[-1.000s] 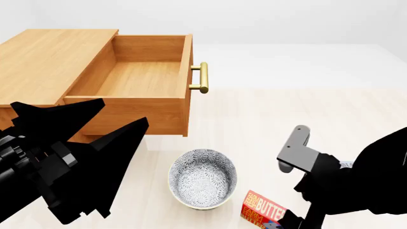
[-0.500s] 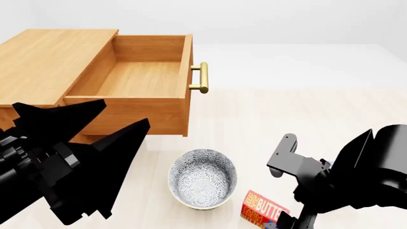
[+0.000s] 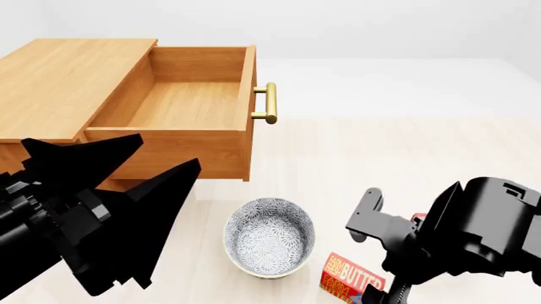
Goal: Put the butter at the back in the top drawer of the cabinet and close it.
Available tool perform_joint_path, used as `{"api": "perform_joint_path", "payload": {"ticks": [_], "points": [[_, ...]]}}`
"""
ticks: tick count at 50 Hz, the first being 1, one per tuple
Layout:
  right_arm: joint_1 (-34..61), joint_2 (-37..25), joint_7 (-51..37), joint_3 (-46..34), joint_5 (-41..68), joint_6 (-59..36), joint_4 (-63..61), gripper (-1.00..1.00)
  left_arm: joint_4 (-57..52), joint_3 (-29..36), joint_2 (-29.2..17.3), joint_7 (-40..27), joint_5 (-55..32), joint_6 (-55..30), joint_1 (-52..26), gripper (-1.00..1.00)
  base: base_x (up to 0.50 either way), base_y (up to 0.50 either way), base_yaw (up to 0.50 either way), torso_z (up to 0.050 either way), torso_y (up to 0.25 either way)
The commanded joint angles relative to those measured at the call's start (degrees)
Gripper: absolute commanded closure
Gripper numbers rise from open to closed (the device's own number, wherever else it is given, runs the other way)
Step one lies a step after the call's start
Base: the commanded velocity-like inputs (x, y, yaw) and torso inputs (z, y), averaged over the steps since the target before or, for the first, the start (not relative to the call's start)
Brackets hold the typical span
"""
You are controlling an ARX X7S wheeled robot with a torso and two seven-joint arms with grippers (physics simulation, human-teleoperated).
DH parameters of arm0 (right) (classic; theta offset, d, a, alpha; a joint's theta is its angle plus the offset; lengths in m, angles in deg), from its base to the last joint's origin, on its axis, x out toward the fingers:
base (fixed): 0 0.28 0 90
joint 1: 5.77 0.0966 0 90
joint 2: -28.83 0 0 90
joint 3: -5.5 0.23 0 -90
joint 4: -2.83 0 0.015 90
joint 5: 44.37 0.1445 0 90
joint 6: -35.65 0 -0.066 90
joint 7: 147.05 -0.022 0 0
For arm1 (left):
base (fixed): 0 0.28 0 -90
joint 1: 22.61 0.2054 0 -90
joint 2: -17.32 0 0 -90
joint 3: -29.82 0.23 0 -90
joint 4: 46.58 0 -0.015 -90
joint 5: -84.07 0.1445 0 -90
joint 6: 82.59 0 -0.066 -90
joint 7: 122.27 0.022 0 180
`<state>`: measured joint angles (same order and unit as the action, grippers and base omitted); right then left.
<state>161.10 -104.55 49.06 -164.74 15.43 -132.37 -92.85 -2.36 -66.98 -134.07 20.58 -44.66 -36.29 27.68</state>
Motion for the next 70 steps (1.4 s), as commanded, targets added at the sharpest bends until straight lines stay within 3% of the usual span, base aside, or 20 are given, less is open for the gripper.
{"api": "perform_joint_path", "payload": {"ticks": [1, 56, 57, 70], "points": [[-1.03, 2.07, 1.90, -2.86, -2.88, 2.49, 3.32, -1.00, 0.12, 0.13, 0.26, 0.08, 0.38, -0.16, 0.12, -1.00, 0.00, 0.00, 0.00, 0.000, 0.000], [-6.89, 7.92, 9.99, -11.88, -10.74, 12.44, 15.48, -1.00, 0.44, 0.08, 0.51, 0.36, 0.24, -0.57, 0.36, -1.00, 0.00, 0.00, 0.00, 0.000, 0.000], [-6.96, 7.93, 9.97, -11.88, -10.76, 12.52, 15.55, 1.00, 0.43, 0.09, 0.53, 0.35, 0.26, -0.58, 0.39, -1.00, 0.00, 0.00, 0.00, 0.000, 0.000], [-7.36, 7.27, 7.73, -10.79, -10.97, 13.60, 14.73, 1.00, 0.41, 0.15, 0.61, 0.16, 0.28, -0.57, 0.46, -1.00, 0.00, 0.00, 0.00, 0.000, 0.000]]}}
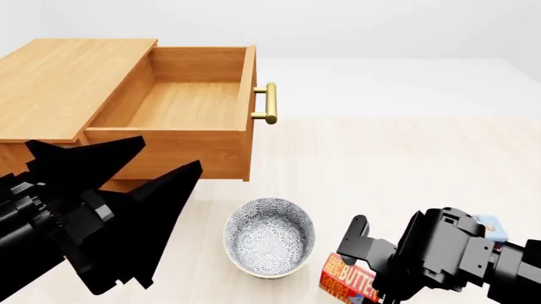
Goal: Put the butter at the back in the top drawer of the cabinet and close it.
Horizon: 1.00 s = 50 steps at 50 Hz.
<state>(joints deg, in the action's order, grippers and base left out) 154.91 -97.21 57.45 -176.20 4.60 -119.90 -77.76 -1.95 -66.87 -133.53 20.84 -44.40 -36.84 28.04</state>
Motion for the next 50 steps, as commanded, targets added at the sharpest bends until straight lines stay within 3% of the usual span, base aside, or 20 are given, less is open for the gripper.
{"api": "perform_joint_path", "payload": {"ticks": [1, 34, 42, 50], "points": [[-1.17, -0.16, -0.85, 0.82, -0.09, 1.17, -0.42, 1.00, 0.01, -0.01, 0.08, -0.10, 0.02, -0.01, 0.13, -1.00, 0.00, 0.00, 0.00, 0.000, 0.000], [5.43, -11.44, -10.93, 5.51, 5.35, -7.52, -21.74, 1.00, -0.14, 0.52, -0.53, 0.00, -1.23, -0.35, -1.23, -1.00, 0.00, 0.00, 0.00, 0.000, 0.000], [8.59, -15.04, -12.93, 8.61, 8.81, -10.39, -26.99, 1.00, 0.67, 1.20, -1.02, 5.10, -3.63, -3.25, -3.50, -1.00, 0.00, 0.00, 0.00, 0.000, 0.000], [11.89, -17.52, -13.87, 10.83, 11.62, -12.94, -31.28, 1.00, 4.87, 6.77, 0.20, 10.12, -2.44, -8.52, -9.96, -1.00, 0.00, 0.00, 0.00, 0.000, 0.000]]}}
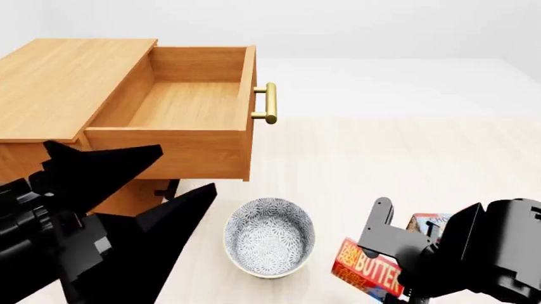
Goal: Put the butter at the back in the top drawer of the cabinet and close it.
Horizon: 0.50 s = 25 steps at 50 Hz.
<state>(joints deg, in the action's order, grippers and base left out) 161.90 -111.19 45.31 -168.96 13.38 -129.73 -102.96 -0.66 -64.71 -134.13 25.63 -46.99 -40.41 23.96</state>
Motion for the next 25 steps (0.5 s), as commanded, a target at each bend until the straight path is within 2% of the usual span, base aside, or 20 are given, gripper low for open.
{"api": "perform_joint_path", "payload": {"ticks": [1, 11, 18, 25], "points": [[5.33, -3.75, -1.74, 3.77, 3.02, -3.32, -6.46, 1.00, 4.42, 5.55, 1.08, 5.91, 0.34, -5.68, -6.78, -1.00, 0.00, 0.00, 0.00, 0.000, 0.000], [9.39, -5.55, -1.55, 5.57, 5.08, -5.33, -9.81, 1.00, 13.25, 12.36, 5.18, 12.53, 5.33, -13.24, -13.89, -1.00, 0.00, 0.00, 0.00, 0.000, 0.001], [12.10, -6.17, -1.35, 6.51, 6.88, -7.06, -12.29, 1.00, 17.05, 17.40, 6.87, 13.97, 4.27, -17.18, -19.93, -1.00, 0.00, 0.00, 0.00, 0.000, 0.000], [14.85, -7.07, -0.07, 6.97, 8.23, -7.91, -15.18, 1.00, 17.87, 19.18, 7.38, 14.54, 4.49, -19.04, -21.62, -1.00, 0.00, 0.00, 0.00, 0.000, 0.001]]}}
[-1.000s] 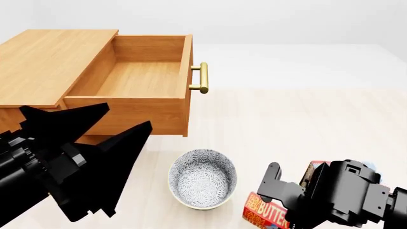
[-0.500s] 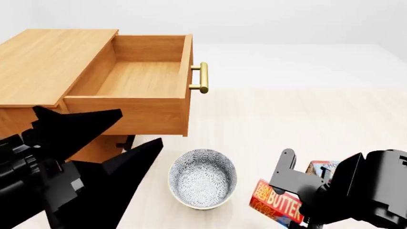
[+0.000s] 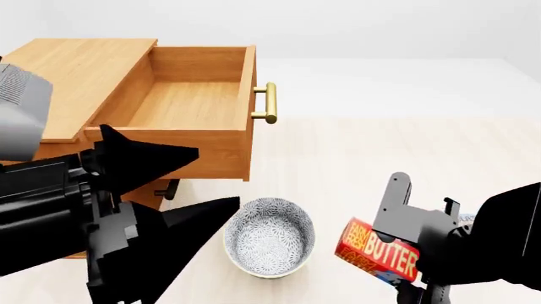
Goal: Put the butter at the back in the top drawer of the cabinet and close it.
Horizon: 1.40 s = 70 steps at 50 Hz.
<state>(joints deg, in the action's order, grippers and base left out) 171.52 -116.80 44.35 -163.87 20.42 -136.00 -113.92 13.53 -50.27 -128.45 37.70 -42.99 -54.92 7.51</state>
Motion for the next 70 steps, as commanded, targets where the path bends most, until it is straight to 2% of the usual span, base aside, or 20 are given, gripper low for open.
{"api": "perform_joint_path", "payload": {"ticks": [1, 32, 46, 70], "points": [[5.66, -1.53, 1.12, 1.87, 1.32, -1.79, -4.66, 1.00, 3.75, 4.97, 1.70, 2.47, 0.35, -4.67, -5.35, -1.00, 0.00, 0.00, 0.00, 0.000, 0.000], [15.57, 2.73, 1.10, 4.29, 9.02, -4.92, -6.61, 1.00, 6.05, 12.13, 4.59, 2.91, -2.63, -9.24, -13.23, -1.00, 0.00, 0.00, 0.00, 0.000, 0.001], [18.39, 4.71, 0.65, 3.60, 11.55, -4.84, -7.41, 1.00, 5.85, 13.28, 6.69, 4.63, 0.23, -12.19, -14.67, -1.00, 0.00, 0.00, 0.00, 0.001, 0.001], [23.43, 8.29, -0.93, 2.80, 17.26, -4.76, -7.37, 1.00, 7.50, 14.32, 10.23, 10.46, 9.87, -18.88, -15.96, -1.00, 0.00, 0.00, 0.00, 0.000, 0.001]]}}
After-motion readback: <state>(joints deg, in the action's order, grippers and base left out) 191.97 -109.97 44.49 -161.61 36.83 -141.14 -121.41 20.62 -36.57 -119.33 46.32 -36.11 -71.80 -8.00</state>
